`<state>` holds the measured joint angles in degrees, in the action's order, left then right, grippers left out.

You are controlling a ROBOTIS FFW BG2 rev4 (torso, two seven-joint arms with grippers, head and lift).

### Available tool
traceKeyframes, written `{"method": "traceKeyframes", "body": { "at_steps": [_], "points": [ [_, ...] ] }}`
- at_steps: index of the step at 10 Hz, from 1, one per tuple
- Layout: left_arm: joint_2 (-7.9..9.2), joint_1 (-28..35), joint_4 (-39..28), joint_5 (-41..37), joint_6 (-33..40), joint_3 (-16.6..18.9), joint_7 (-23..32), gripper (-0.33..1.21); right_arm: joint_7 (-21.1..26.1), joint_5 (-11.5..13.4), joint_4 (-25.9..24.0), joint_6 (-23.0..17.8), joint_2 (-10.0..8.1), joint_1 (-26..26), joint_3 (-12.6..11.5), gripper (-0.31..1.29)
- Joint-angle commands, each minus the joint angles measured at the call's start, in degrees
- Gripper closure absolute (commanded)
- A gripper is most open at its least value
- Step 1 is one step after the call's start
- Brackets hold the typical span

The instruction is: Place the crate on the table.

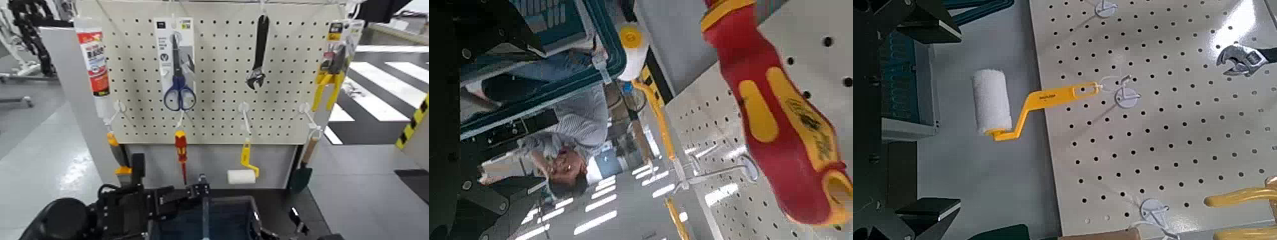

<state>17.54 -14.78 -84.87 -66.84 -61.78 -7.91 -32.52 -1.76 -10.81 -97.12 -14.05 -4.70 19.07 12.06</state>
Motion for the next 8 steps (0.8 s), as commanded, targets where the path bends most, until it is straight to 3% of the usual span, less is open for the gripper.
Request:
{"method": "traceKeyframes", "body": {
  "at_steps": [1,4,8],
  "points": [
    [-0.40,3.7,-9.2,5.8,-0.4,4.5,4.9,0.38,0.0,0.0,-0.1,0.2,-0.04,0.0,0.0,0.14],
    [-0.22,10.0,-18.0,12.8,7.6,6.4,15.6,0.38,0.0,0.0,-0.4,0.2,0.05,0.3,-0.2,0.14],
    [-3.21,18.1,-25.4,27.6,20.7,7.6,19.7,0.38,0.0,0.0,-0.5,0.2,0.05,0.4,-0.5,0.14]
  ]
}}
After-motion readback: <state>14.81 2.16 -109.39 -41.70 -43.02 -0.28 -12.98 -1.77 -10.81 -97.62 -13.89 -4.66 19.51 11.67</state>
